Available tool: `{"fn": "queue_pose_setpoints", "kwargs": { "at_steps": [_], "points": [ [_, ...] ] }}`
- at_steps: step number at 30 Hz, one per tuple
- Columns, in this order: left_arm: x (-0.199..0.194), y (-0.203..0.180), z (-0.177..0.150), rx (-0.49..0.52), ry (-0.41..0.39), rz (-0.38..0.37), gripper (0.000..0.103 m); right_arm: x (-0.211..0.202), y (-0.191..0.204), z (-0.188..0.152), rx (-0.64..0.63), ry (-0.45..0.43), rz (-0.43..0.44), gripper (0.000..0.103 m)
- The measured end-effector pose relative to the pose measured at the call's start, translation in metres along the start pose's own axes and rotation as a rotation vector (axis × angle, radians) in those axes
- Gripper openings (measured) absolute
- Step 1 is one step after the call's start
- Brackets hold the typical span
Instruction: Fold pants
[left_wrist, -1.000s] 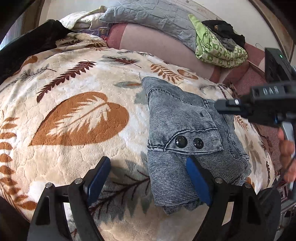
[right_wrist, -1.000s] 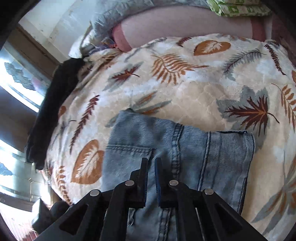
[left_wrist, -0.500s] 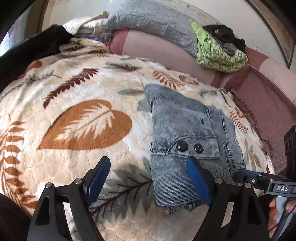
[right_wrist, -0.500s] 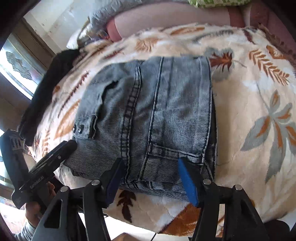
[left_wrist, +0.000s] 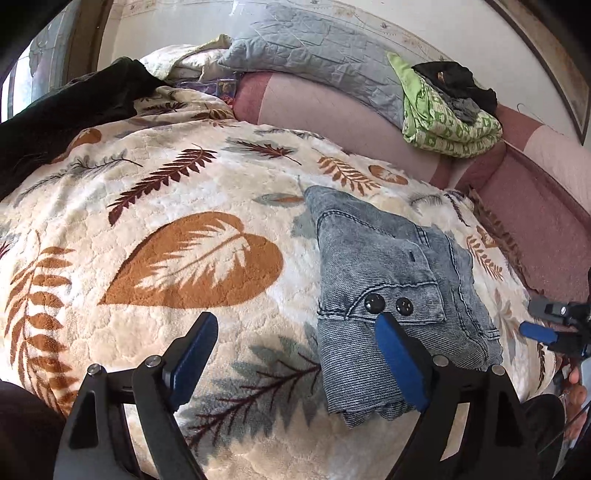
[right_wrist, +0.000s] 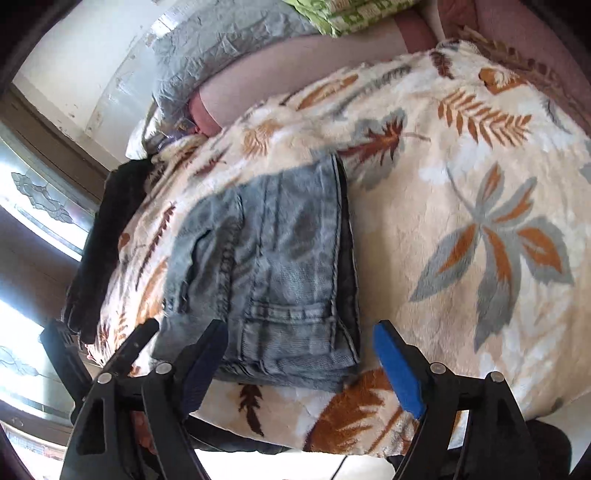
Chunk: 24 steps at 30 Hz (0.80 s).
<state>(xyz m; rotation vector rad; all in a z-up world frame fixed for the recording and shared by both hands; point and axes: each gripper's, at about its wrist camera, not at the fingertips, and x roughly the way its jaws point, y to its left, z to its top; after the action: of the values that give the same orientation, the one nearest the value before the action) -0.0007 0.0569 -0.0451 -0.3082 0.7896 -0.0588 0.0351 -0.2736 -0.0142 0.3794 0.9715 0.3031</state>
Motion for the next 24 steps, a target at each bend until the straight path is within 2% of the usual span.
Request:
{"fn": "queue_pose_setpoints", "kwargs": {
  "at_steps": [2,5,9,11,13,14,15,18,20,22,23,24],
  "points": [
    [0.005,0.004,-0.001,-0.009,0.018,0.002,0.087,-0.001,0.012,0.018,-0.021,-0.028,0.004,0.084],
    [0.019,0.007,-0.006,-0.016,0.063,-0.010,0.087,0.014,0.033,0.049,-0.053,-0.017,0.030,0.084],
    [0.019,0.005,-0.009,-0.001,0.042,-0.003,0.087,0.057,0.058,0.087,-0.127,0.008,0.040,0.084],
    [0.019,0.005,-0.011,0.000,0.033,-0.002,0.087,0.090,0.049,0.098,-0.115,0.053,-0.007,0.084],
    [0.017,0.005,-0.012,0.000,0.028,-0.012,0.087,0.128,0.022,0.097,-0.060,0.152,-0.160,0.084],
    [0.017,0.006,-0.012,-0.002,0.028,-0.013,0.087,0.136,0.011,0.093,-0.018,0.160,-0.124,0.085],
    [0.016,0.006,-0.012,0.000,0.025,-0.012,0.087,0.130,0.012,0.090,-0.035,0.121,-0.116,0.085],
    [0.017,0.007,-0.011,-0.006,0.028,-0.016,0.087,0.111,0.030,0.087,-0.081,0.110,-0.134,0.085],
    [0.017,0.005,-0.011,-0.003,0.026,-0.008,0.087,0.089,0.040,0.082,-0.092,0.059,-0.078,0.085],
    [0.018,0.003,-0.010,0.007,0.027,0.006,0.087,0.076,0.047,0.070,-0.123,0.008,-0.078,0.086],
    [0.017,0.002,-0.008,0.012,0.038,0.013,0.087,0.082,0.046,0.060,-0.139,0.038,-0.100,0.090],
    [0.016,0.001,-0.005,0.014,0.055,0.018,0.087,0.102,0.044,0.053,-0.164,0.132,-0.133,0.094]
  ]
}}
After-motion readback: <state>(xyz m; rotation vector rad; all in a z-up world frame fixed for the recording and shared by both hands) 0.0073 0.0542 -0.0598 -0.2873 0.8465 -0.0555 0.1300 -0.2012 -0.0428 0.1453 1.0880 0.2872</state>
